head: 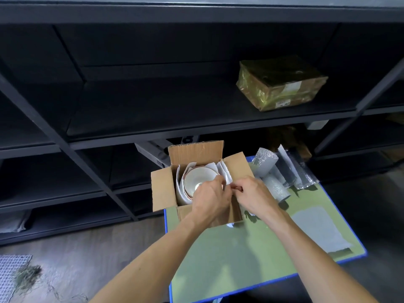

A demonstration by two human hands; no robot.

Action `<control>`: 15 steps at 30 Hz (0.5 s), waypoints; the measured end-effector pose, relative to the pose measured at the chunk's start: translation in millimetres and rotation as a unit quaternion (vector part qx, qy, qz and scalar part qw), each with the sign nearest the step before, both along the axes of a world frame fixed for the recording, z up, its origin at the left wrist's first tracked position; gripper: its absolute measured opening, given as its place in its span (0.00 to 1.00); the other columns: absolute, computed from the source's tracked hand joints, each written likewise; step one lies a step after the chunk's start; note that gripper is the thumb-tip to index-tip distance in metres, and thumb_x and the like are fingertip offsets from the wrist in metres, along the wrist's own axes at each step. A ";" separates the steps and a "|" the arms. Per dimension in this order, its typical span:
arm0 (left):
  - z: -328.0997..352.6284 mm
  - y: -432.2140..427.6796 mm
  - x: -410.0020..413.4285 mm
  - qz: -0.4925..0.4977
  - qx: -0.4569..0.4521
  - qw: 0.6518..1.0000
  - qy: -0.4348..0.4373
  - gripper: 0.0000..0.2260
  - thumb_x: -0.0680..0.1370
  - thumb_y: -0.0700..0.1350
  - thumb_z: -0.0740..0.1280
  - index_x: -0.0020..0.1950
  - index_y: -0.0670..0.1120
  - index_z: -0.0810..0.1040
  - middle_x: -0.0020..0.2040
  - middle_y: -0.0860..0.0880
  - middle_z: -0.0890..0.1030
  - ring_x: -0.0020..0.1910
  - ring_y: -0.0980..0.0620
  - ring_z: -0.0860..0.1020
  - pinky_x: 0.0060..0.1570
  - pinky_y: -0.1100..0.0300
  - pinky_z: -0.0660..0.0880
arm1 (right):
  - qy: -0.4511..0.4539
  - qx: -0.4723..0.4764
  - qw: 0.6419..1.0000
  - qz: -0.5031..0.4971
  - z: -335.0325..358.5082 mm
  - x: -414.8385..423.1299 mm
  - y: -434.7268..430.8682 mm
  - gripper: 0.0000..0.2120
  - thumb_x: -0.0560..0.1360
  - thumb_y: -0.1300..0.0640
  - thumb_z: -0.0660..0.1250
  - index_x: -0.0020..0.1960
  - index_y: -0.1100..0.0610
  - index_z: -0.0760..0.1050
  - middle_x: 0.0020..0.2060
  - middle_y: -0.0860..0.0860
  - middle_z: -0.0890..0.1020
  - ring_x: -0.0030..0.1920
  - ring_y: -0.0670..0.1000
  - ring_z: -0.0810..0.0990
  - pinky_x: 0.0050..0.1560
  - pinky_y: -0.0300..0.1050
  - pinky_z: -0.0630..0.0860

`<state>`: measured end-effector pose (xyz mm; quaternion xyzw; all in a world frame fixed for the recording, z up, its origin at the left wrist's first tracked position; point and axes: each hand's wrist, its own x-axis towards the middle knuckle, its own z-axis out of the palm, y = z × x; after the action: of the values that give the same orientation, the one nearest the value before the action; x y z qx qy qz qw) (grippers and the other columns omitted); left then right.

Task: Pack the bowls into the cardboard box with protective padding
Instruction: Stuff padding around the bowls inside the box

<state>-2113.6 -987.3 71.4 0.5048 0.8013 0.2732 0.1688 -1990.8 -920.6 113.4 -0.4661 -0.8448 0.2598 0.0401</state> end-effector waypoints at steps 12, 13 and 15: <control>-1.6 4.4 -3.3 -0.026 -0.004 0.999 0.022 0.07 0.76 0.45 0.63 0.41 0.43 0.76 0.34 0.44 0.79 0.36 0.39 0.76 0.34 0.48 0.73 | 0.021 0.051 0.998 -0.022 0.6 -5.5 16.1 0.10 0.79 0.56 0.61 0.58 0.56 0.76 0.52 0.53 0.83 0.56 0.58 0.79 0.51 0.50 0.75; -2.0 3.5 -3.0 -0.030 0.006 0.999 0.029 0.07 0.76 0.45 0.63 0.41 0.43 0.76 0.34 0.44 0.79 0.35 0.40 0.76 0.34 0.48 0.73 | 0.011 0.055 0.998 -0.020 -0.3 -8.6 18.0 0.10 0.79 0.55 0.62 0.58 0.57 0.76 0.51 0.54 0.83 0.55 0.59 0.79 0.49 0.50 0.75; -2.9 2.4 -3.5 -0.041 0.022 0.998 0.043 0.07 0.76 0.45 0.63 0.42 0.44 0.76 0.35 0.46 0.79 0.36 0.41 0.76 0.34 0.48 0.73 | -0.009 0.059 0.998 -0.010 -2.6 -14.6 20.4 0.09 0.79 0.54 0.63 0.55 0.57 0.77 0.48 0.55 0.84 0.53 0.60 0.79 0.44 0.48 0.71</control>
<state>-2117.1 -984.9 68.5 0.5524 0.7800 0.2614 0.1344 -2005.4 -900.2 110.7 -0.4741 -0.8540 0.2048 0.0625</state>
